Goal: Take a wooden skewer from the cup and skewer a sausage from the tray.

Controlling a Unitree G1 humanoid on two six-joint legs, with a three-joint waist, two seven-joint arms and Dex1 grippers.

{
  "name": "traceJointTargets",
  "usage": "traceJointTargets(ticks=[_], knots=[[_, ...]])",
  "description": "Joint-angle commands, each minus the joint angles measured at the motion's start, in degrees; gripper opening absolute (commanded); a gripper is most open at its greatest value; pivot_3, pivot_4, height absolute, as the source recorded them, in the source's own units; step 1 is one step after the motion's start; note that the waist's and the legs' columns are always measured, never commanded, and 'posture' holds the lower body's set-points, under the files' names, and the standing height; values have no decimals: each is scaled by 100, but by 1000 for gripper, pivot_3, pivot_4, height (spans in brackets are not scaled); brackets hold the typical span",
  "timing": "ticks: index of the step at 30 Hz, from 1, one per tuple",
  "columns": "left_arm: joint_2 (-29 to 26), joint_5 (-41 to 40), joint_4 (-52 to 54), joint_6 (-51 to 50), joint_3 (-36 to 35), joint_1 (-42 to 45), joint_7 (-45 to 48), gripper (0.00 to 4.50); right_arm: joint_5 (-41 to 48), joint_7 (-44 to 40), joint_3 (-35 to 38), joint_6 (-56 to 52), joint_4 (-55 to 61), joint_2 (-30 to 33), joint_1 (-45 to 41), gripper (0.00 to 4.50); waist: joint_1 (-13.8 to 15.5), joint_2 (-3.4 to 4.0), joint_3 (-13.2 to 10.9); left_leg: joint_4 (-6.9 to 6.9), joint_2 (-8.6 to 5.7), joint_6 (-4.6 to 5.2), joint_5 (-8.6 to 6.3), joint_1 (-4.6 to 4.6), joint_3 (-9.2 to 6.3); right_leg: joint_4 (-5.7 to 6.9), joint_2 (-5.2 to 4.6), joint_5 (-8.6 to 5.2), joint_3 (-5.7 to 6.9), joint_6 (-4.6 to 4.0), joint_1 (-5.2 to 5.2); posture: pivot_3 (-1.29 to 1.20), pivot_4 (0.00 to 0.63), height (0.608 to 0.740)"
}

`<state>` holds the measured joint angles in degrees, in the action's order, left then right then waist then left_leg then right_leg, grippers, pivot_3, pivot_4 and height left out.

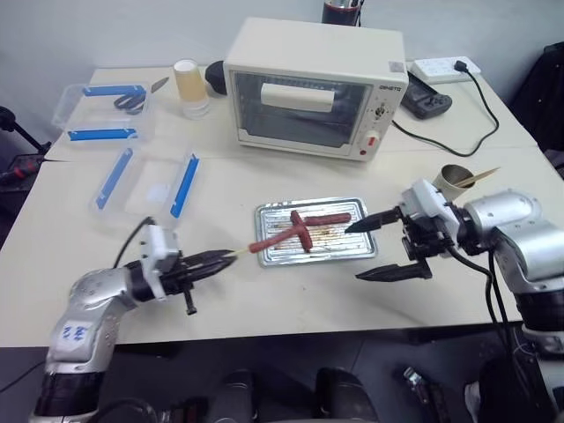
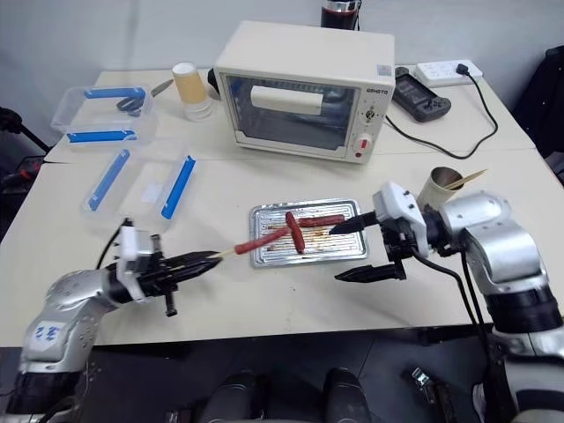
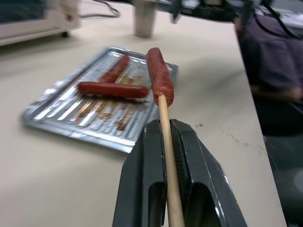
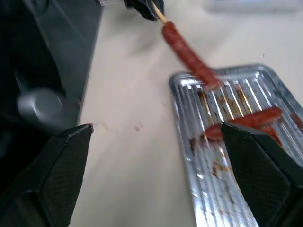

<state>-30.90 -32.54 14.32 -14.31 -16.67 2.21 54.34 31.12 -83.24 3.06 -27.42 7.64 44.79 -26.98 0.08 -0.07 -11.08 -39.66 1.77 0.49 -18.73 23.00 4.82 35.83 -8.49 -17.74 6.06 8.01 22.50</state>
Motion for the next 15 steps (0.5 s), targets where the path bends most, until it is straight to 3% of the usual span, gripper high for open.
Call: traceJointTargets(ticks=[1, 4, 7, 11, 15], knots=[[382, -813, 665, -122, -1048, -449, -977, 0, 643, 938, 1065, 432, 655, -636, 655, 4473, 7, -9, 3, 2, 1, 0, 0, -4, -22, 0, -3, 0, 2, 0, -5, 0, 150, 740], [885, -945, 722, 45, -1646, -208, -2244, 0, 571, 1601, 1330, 1182, 1064, -1351, 1071, 4473, 50, -9, 4, -10, -5, 1, 1, -12, -40, 7, -7, 3, -6, 3, -13, 0, 150, 740], [1035, -696, 420, 165, -1868, 325, -3122, 0, 414, 2082, 1237, 1619, 1292, -1808, 1193, 4473, 116, -11, 5, -14, -13, 1, 2, -17, -45, 12, -2, 5, -5, 0, -17, 0, 150, 740], [909, -231, -284, 33, -1614, 1129, -3811, 0, 204, 2236, 922, 2091, 1300, -2044, 1139, 4473, 140, -13, 7, -13, -23, 1, 1, -17, -40, 12, -2, 5, -7, -1, -16, 0, 150, 740], [628, 218, -1141, -67, -1159, 1799, -3855, 0, 64, 2154, 671, 2437, 1040, -2017, 922, 4473, 120, -15, 8, -9, -24, 1, 1, -15, 0, 10, 3, 5, -5, -1, -11, 0, 150, 740]])
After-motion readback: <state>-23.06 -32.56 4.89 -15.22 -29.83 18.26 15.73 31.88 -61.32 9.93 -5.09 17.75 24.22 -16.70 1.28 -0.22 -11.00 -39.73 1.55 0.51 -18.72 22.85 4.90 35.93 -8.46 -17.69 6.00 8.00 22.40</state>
